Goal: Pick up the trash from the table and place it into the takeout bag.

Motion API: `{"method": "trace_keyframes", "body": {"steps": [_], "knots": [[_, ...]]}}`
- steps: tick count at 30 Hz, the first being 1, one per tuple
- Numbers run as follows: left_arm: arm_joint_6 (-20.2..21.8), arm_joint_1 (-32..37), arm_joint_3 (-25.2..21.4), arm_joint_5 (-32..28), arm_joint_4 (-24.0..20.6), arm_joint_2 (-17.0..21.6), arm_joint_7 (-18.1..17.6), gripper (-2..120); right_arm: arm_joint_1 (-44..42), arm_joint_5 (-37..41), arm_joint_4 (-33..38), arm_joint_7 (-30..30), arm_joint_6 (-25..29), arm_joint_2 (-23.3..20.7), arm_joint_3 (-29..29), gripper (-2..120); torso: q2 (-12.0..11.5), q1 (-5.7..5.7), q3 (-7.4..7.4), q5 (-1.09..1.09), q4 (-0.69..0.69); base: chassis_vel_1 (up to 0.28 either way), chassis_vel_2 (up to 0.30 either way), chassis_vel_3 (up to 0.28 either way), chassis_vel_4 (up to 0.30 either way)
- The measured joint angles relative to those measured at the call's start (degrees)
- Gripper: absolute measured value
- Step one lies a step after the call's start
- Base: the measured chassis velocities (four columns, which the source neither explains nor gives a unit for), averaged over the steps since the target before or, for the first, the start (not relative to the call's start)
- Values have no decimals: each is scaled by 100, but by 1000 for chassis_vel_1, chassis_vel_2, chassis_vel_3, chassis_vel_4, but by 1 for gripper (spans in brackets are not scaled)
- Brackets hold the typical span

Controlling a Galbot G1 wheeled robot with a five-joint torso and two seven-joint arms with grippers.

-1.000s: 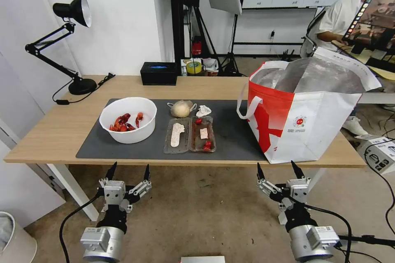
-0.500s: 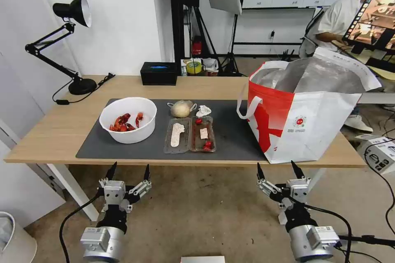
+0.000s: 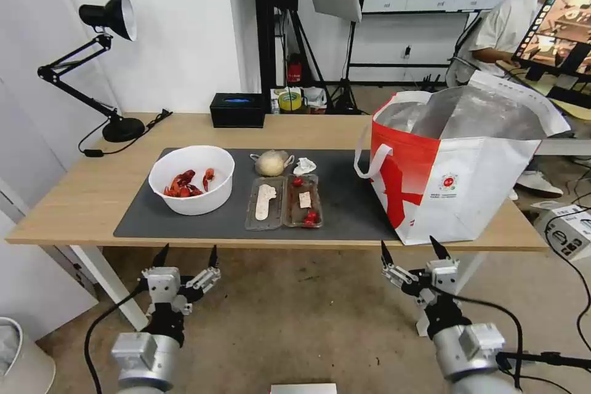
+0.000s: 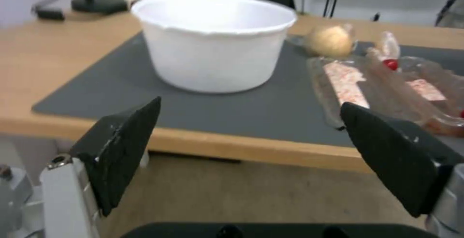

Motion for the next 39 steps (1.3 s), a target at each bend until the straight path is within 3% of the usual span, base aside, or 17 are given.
{"method": "trace_keyframes", "body": {"steps": [3, 4, 6, 9, 11, 23, 34, 39], "knots": [[703, -119, -138, -580, -173, 113, -275, 100, 421, 606, -52, 32, -674, -733, -9, 100, 0, 0, 0, 0, 0, 0, 0, 0, 0], [703, -119, -138, -580, -173, 113, -275, 100, 421, 606, -52, 32, -674, -733, -9, 100, 0, 0, 0, 0, 0, 0, 0, 0, 0], [1153, -192, -225, -957, -285, 183, -464, 100, 694, 939, -117, 52, -1054, -1152, -47, 100, 0, 0, 0, -5, 0, 0, 0, 0, 0], [1371, -298, -224, -1236, -277, 228, -558, 100, 813, 1012, -236, 40, -1175, -1243, -188, 100, -1, 1, 1, 5, 0, 0, 0, 0, 0], [1409, -336, -209, -1304, -237, 246, -578, 100, 854, 1013, -264, 38, -1189, -1255, -236, 100, 0, 0, 0, -3, -1, 0, 0, 0, 0], [1372, -401, -127, -1406, -172, 231, -581, 100, 894, 1005, -278, 7, -1140, -1205, -326, 100, 0, 0, 0, 0, -1, 0, 0, 0, 0], [1307, -683, -43, -2788, -163, 208, -833, 100, 961, 998, -285, -52, -1006, -1184, -445, 100, 0, 0, 0, -1, -1, 0, 0, 0, 0], [1133, -913, 125, -3677, -125, 200, -1354, 100, 1010, 973, -307, -44, -992, -1173, -538, 100, 0, 0, 0, 0, -1, 0, 0, 0, 0]]}}
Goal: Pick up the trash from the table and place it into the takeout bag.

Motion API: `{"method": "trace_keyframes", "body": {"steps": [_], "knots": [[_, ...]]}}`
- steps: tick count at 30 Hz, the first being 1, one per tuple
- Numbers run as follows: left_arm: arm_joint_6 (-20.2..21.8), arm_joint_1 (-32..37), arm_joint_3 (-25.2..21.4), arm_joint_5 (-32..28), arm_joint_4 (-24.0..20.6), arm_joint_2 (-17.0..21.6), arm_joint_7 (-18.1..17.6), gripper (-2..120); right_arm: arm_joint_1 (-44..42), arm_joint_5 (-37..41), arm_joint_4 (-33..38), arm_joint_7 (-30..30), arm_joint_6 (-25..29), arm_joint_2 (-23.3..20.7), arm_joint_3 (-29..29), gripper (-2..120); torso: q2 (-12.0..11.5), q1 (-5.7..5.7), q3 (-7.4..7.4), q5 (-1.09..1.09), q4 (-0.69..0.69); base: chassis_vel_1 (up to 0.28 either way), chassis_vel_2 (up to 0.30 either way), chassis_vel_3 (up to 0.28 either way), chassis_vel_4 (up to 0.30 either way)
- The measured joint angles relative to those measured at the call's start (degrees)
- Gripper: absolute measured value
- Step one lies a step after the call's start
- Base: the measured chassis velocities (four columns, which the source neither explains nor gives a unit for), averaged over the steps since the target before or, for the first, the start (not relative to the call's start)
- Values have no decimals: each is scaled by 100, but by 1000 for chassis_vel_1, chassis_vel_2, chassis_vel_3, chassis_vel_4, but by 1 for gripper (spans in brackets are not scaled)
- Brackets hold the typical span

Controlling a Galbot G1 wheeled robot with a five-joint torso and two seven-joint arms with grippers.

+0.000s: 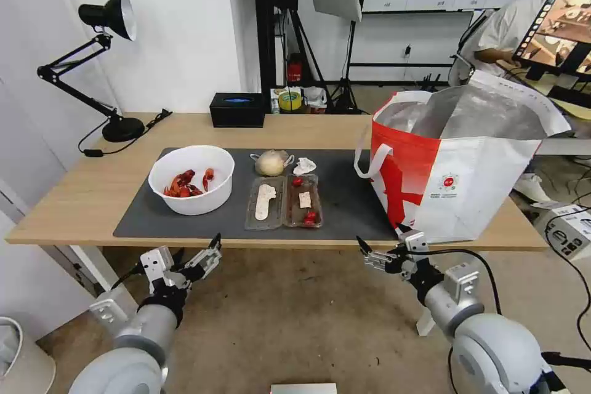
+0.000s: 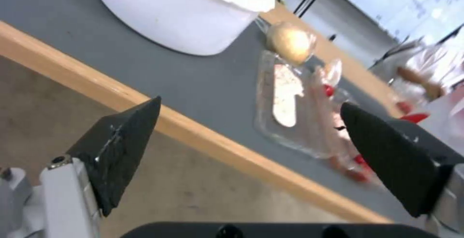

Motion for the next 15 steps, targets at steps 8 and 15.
{"method": "trace_keyframes", "body": {"steps": [8, 15], "knots": [[-224, -274, 383, -1860, -68, -204, -976, 100, 53, -17, -48, 31, 0, -14, -16, 100, 0, 0, 0, 0, 0, 0, 0, 0, 0], [-405, -528, 803, -2337, -44, -446, -1336, 100, 45, -55, -65, 39, -4, 1, -50, 100, 0, 0, 0, 1, 0, 0, 0, 0, 0]]}}
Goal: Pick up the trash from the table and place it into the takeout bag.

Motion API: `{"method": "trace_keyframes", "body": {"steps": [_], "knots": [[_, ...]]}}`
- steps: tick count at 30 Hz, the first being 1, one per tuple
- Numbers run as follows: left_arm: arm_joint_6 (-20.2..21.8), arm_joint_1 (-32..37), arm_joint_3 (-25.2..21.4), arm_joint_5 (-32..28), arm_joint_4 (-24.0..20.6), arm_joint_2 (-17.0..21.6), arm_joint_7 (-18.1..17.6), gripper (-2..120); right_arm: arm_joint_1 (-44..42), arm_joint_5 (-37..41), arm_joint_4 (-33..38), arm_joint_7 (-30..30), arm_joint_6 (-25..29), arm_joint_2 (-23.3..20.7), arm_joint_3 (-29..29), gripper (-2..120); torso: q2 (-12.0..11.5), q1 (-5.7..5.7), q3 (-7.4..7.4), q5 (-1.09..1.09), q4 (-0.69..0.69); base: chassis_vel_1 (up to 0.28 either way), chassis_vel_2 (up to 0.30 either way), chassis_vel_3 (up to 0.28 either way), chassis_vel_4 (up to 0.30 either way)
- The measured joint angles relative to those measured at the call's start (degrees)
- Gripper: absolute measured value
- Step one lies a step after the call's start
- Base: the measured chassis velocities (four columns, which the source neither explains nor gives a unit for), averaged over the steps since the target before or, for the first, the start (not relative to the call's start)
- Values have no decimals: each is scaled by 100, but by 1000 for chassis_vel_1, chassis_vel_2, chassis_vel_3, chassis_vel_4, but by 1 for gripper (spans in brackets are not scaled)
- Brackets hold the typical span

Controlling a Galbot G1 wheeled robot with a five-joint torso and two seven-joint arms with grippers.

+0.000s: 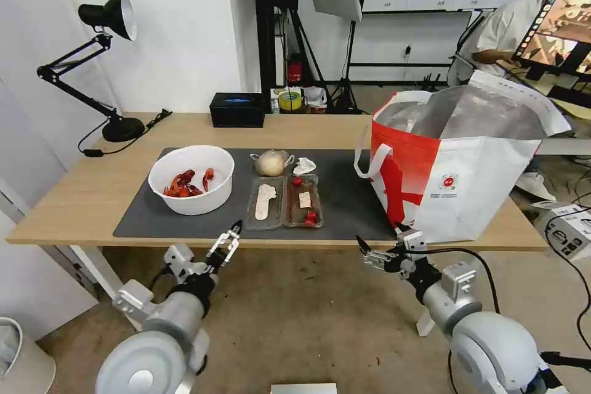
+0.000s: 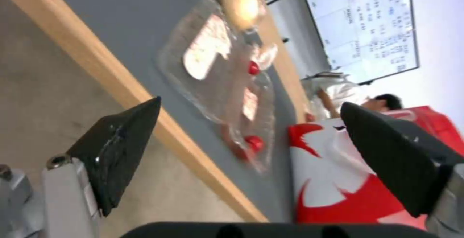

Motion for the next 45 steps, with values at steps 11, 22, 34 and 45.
{"method": "trace_keyframes", "body": {"steps": [11, 22, 34, 45], "knots": [[-303, -564, 396, -105, 509, -191, -253, 100, -38, -12, -37, 6, -5, 26, 36, 100, 0, -1, 0, 0, 0, 0, 0, 0, 0], [-370, -1262, 690, -198, 1220, 12, -553, 100, -1, -49, -116, 10, -14, 41, 58, 100, 0, -1, 0, -1, 0, 0, 0, 0, 0], [-403, -1623, 841, -266, 1647, -87, -685, 100, 56, -50, -288, 12, 9, 64, 80, 100, 0, 0, 0, 0, 0, 0, 0, 0, 0], [-410, -1815, 901, -273, 1780, -129, -754, 100, 28, -60, -324, 7, 53, 86, 101, 100, 1, 0, 0, -1, 0, 0, 0, 0, 0]]}}
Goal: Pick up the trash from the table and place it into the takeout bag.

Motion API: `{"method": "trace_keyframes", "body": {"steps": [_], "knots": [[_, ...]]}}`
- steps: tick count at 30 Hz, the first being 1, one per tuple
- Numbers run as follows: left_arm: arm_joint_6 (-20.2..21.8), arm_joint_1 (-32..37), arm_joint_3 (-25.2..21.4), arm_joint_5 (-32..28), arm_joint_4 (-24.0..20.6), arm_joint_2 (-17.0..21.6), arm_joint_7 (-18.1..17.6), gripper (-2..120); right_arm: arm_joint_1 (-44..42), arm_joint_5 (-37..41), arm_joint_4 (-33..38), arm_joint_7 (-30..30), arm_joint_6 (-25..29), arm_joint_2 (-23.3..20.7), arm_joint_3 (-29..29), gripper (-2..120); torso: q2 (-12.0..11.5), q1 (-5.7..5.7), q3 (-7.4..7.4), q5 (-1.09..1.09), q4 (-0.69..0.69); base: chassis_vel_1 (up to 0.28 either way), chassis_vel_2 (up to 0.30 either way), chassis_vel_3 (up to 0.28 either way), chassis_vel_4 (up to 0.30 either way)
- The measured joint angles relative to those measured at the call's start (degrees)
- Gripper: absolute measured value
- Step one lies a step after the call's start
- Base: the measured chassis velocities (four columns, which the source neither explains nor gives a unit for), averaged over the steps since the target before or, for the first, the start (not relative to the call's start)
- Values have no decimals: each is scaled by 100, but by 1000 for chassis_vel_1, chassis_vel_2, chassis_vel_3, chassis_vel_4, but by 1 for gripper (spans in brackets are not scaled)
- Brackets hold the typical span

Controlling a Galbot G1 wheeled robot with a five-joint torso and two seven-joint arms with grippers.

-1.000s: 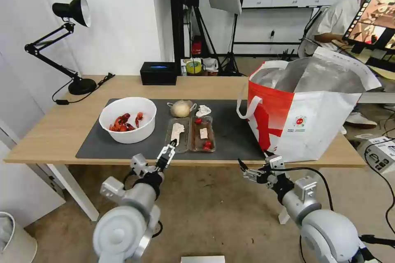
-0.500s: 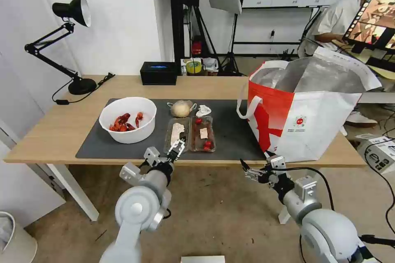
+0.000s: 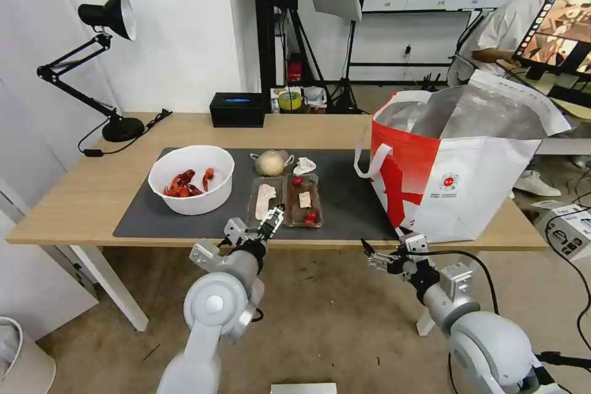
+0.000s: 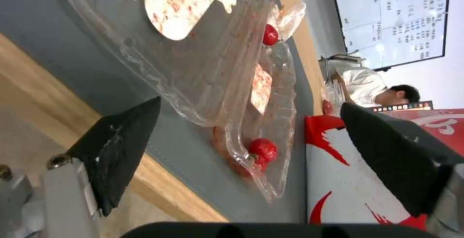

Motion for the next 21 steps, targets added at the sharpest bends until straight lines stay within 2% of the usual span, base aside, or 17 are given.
{"method": "trace_keyframes", "body": {"steps": [15, 21], "knots": [[-27, -169, 28, -7, 134, -74, -150, 100, -67, -3, 38, 0, 6, -2, 87, 100, 0, 0, 0, 0, 0, 0, 0, 0, 0], [-179, -243, -3, 0, 172, -70, -135, 100, -68, -54, 3, -2, 12, 54, 27, 100, 0, 0, 0, 0, 0, 0, 0, 0, 0]]}}
